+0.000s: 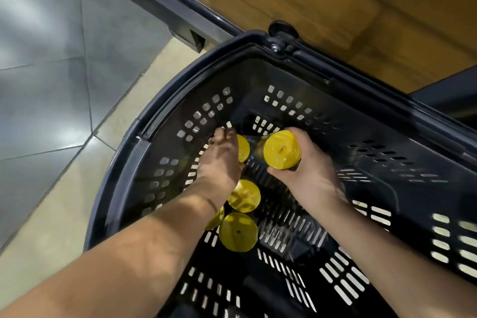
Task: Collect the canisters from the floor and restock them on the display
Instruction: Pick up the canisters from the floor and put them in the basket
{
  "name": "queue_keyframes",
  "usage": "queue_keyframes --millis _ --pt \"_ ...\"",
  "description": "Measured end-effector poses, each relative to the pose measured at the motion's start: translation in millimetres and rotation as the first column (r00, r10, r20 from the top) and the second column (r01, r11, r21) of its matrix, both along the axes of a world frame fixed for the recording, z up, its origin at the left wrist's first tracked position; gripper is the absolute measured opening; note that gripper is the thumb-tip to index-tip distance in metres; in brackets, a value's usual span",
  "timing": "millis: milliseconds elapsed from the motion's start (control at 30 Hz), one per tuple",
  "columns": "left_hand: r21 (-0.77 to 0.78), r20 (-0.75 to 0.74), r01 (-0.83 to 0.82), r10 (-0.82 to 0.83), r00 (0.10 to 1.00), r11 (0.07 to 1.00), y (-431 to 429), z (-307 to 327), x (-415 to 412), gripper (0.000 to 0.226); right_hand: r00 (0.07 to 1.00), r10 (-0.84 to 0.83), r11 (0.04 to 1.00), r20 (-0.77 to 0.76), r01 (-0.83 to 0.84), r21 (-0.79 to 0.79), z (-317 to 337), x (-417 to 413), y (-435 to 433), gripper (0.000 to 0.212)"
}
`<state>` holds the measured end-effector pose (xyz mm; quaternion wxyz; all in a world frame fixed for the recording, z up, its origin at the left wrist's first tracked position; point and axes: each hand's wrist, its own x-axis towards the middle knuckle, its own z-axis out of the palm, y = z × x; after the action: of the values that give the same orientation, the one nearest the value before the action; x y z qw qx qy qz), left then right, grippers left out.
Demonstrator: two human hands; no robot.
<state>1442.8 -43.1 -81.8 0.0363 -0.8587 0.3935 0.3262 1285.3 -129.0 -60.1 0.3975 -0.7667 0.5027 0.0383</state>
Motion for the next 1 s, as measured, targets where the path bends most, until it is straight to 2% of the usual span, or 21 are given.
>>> queue_keyframes --millis 200,300,467,533,667,833,1000 --pt "-0.008 0.003 0.015 -0.015 1.000 1.000 1 -8 3 0.073 0.999 -0.052 0.998 -0.010 0.052 0.017 -16 14 1 0.079" --pt "-0.007 0.023 0.026 -0.025 0.999 1.000 2 -4 2 0.072 0.996 -0.031 1.000 -0.080 0.031 -0.005 -22 22 4 0.077" --pt "-0.011 -0.053 -0.157 0.156 0.986 0.987 19 23 -8 0.058 0.984 -0.066 0.997 -0.167 0.072 0.031 -34 35 11 0.075" --pt "-0.005 -0.076 -0.156 0.156 0.985 0.988 27 30 -11 0.056 0.986 -0.115 0.992 -0.117 0.120 0.039 -42 37 14 0.066" --pt "-0.010 -0.128 -0.164 0.161 0.979 0.986 33 41 -14 0.072 0.983 -0.178 0.984 -0.037 0.178 0.021 -60 43 17 0.042" --pt "-0.047 -0.142 -0.190 0.182 0.973 0.981 36 44 -14 0.066 0.982 -0.183 0.982 -0.037 0.184 0.031 -62 43 13 0.046" --pt "-0.064 -0.138 -0.204 0.194 0.971 0.977 36 55 -14 0.065 0.973 -0.162 0.978 -0.165 0.181 0.106 -55 41 6 0.053"
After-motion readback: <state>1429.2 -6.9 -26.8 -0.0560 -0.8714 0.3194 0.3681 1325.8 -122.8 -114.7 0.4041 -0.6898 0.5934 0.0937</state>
